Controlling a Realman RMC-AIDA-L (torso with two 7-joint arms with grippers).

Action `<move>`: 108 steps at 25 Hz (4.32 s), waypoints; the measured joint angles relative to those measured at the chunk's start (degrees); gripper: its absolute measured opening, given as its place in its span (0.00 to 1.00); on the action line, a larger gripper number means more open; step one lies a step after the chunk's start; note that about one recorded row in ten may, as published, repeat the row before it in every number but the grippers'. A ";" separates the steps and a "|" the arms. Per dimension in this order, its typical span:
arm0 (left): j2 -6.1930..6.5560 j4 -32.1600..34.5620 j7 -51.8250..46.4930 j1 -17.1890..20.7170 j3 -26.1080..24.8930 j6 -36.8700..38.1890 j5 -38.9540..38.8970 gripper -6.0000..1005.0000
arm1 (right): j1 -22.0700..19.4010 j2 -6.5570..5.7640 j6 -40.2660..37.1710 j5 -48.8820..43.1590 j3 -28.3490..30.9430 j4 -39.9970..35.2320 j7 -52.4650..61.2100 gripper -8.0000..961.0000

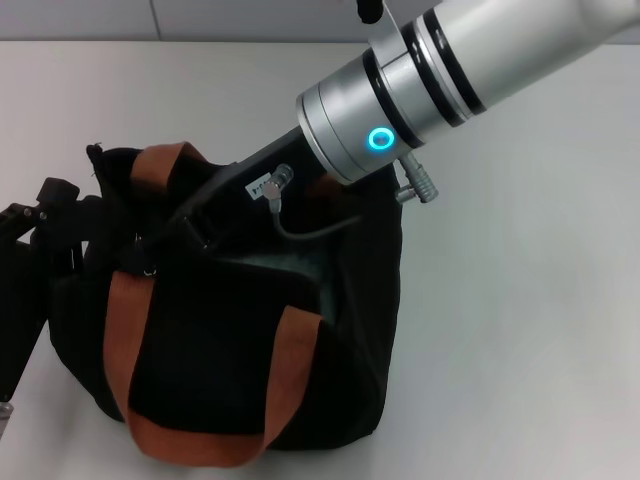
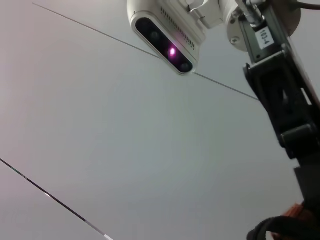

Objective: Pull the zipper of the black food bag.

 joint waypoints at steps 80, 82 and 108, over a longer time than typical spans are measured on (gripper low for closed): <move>-0.01 -0.21 2.19 1.55 -0.16 -1.60 0.04 0.01 | 2.01 0.20 5.00 -0.79 -5.33 1.85 -5.70 0.09; -0.01 -0.22 2.19 1.58 -0.20 -1.59 0.05 0.01 | 1.50 0.15 4.80 -0.87 -5.28 1.44 -5.82 0.03; -0.01 -0.96 1.53 1.77 -1.69 -1.64 -0.34 0.01 | -5.07 -0.41 -6.54 -2.74 8.99 -2.13 -6.72 0.10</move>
